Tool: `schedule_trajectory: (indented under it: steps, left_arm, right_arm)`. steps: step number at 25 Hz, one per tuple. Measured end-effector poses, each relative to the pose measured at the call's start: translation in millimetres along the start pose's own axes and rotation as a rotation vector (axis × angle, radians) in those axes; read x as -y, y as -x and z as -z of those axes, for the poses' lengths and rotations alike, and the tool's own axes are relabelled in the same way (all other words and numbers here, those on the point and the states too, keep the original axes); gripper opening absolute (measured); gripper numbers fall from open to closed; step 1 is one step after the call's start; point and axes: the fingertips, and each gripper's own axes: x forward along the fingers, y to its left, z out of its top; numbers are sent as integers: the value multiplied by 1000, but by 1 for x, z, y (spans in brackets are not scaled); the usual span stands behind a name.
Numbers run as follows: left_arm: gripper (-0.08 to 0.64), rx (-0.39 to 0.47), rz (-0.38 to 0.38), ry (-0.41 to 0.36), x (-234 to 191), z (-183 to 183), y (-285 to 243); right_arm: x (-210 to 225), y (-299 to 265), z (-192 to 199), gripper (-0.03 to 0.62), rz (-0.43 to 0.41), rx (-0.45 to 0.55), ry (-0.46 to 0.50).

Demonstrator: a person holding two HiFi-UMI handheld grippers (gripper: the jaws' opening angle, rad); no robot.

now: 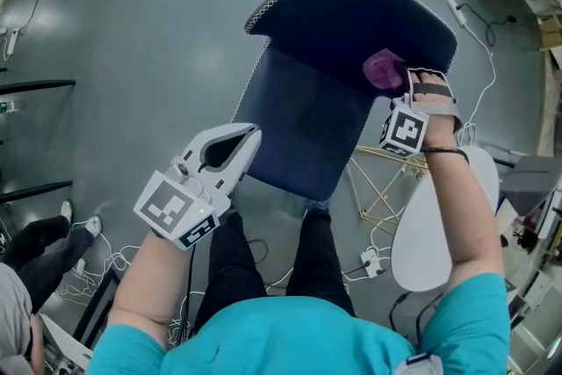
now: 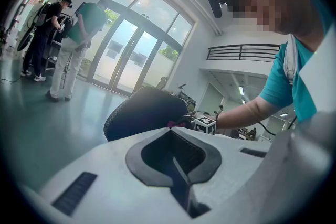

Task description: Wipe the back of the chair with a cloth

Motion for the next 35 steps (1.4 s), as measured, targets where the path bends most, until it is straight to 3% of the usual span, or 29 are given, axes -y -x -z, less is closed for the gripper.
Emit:
schedule_trajectory:
  steps: [35]
  left_arm:
    - [5, 10, 3, 19, 7, 9, 12]
  right_arm:
    - [-37, 53, 66, 55, -122, -182, -92]
